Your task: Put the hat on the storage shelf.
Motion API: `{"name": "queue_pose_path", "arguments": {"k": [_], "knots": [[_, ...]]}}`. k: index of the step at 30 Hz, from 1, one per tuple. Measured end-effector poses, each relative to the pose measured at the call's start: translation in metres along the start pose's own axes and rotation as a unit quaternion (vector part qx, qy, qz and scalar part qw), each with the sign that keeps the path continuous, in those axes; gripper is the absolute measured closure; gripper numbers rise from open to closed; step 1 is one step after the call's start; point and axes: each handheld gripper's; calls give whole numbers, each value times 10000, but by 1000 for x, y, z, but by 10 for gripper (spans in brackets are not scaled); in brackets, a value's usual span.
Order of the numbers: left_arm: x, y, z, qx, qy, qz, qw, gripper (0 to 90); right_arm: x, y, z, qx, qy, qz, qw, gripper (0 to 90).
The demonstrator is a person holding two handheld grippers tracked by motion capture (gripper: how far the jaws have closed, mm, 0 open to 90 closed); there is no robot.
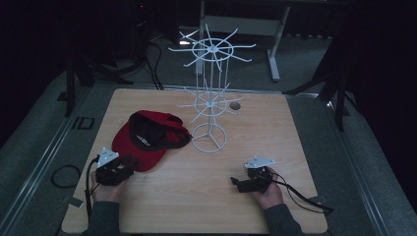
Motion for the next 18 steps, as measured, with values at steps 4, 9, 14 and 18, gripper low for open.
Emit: {"name": "queue_pose_path", "arguments": {"k": [4, 9, 14, 18], "knots": [[-1, 0, -2, 80, 17, -131, 9999, 614, 0, 0, 0, -2, 1, 0, 10000, 136], [3, -4, 1, 87, 13, -103, 9999, 659, 0, 0, 0, -3, 0, -4, 10000, 136], [13, -18, 7, 0, -246, -13, 9997, 681, 0, 0, 0, -4, 0, -9, 10000, 137], [21, -34, 13, -120, -452, -26, 9989, 680, 0, 0, 0, -6, 0, -8, 10000, 136]]}}
Point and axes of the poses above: each handheld gripper's, and its own axes: z roughly backward along the jaws, y roughly out of its underside, x roughly to its left, and after that the axes turned 7 degrees about z, right-handed
